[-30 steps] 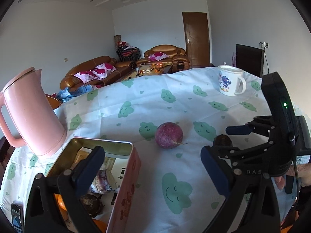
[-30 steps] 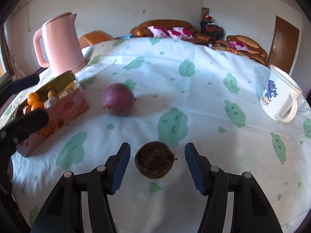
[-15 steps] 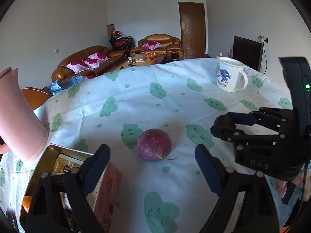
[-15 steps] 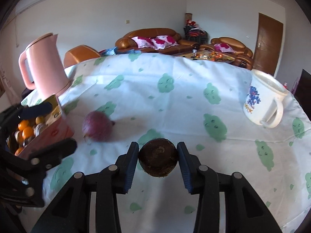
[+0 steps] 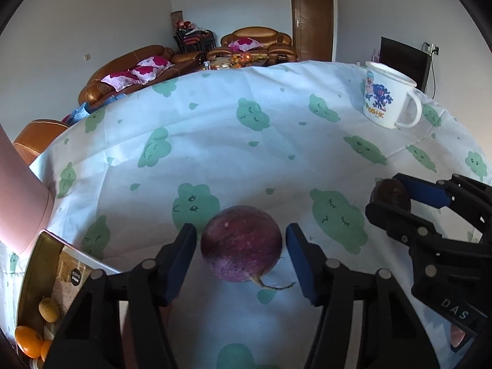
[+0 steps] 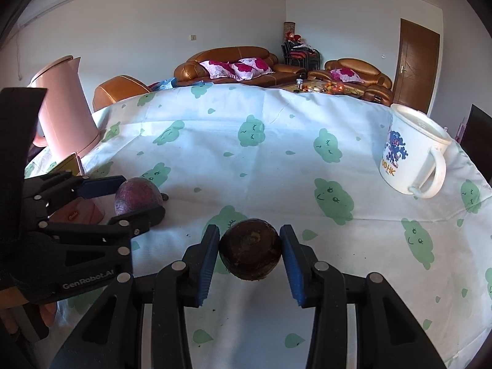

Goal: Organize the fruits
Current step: 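Close the right gripper on the dark brown fruit while the left gripper grasps the purple fruit, then lift the dark brown fruit with the right gripper while the left gripper lifts the purple fruit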

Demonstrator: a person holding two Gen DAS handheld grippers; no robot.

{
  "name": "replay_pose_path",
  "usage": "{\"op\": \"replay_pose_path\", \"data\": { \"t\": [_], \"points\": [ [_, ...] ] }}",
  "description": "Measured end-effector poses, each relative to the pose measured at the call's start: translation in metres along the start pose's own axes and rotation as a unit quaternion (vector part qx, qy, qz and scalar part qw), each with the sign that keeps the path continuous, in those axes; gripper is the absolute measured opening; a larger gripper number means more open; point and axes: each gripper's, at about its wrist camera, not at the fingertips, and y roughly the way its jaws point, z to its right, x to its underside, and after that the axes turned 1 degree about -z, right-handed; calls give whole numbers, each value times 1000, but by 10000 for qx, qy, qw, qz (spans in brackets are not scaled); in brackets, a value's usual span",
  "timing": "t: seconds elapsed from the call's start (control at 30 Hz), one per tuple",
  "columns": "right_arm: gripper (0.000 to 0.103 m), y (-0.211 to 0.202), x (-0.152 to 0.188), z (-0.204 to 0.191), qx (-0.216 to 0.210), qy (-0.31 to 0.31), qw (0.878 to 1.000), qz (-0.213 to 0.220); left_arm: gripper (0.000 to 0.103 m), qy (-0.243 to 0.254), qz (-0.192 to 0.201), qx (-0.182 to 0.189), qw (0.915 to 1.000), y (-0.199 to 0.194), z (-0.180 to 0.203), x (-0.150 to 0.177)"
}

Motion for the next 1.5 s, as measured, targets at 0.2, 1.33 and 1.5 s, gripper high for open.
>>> {"op": "replay_pose_path", "data": {
  "t": [0.2, 1.33, 1.5],
  "points": [
    [43, 2, 0, 2, -84, 32, 9999, -48, 55, 24, 86, -51, 9999, 1, -1, 4],
    [43, -30, 4, 2, -434, -10, 9957, 821, 55, -83, 1161, 128, 9931, -50, 6, 23],
    [43, -36, 6, 2, -426, -38, 9942, 990, 55, -62, 1287, 62, 9916, -56, 8, 25]
  ]
}}
